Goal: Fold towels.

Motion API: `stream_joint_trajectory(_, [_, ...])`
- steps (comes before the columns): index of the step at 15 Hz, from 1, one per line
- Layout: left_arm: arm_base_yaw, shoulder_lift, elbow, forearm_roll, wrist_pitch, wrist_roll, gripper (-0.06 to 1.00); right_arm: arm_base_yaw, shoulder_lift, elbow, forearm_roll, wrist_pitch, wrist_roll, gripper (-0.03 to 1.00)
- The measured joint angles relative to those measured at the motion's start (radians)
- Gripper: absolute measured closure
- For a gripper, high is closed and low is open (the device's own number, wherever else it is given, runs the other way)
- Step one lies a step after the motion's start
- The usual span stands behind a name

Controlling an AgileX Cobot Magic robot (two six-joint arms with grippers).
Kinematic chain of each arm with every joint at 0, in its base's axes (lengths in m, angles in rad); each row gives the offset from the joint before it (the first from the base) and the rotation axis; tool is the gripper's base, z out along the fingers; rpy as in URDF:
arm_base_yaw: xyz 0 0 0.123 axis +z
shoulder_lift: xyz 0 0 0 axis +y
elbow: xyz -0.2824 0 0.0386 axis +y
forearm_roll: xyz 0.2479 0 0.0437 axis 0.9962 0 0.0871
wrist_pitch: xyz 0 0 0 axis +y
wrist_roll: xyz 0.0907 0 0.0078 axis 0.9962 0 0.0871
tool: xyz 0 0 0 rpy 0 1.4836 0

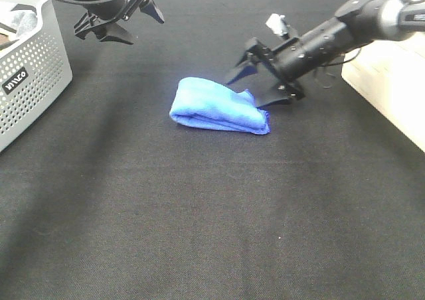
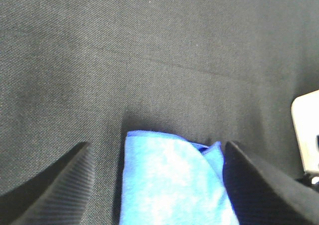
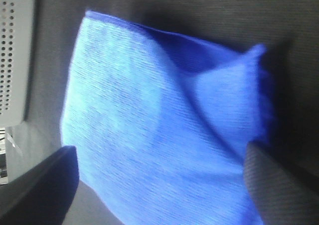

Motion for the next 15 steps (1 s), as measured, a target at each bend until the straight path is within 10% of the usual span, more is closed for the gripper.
stream_joint_trajectory(9, [0.0, -0.106, 0.0, 0.06, 0.264, 0.173, 0.25, -0.016, -0.244, 0.0, -0.262, 0.173, 0.12, 0.12])
stream_joint_trajectory(15, [-0.019, -0.273, 0.002, 0.335, 0.48, 0.132, 0.25, 0.031, -0.502, 0.051, -0.513, 0.18, 0.263, 0.12])
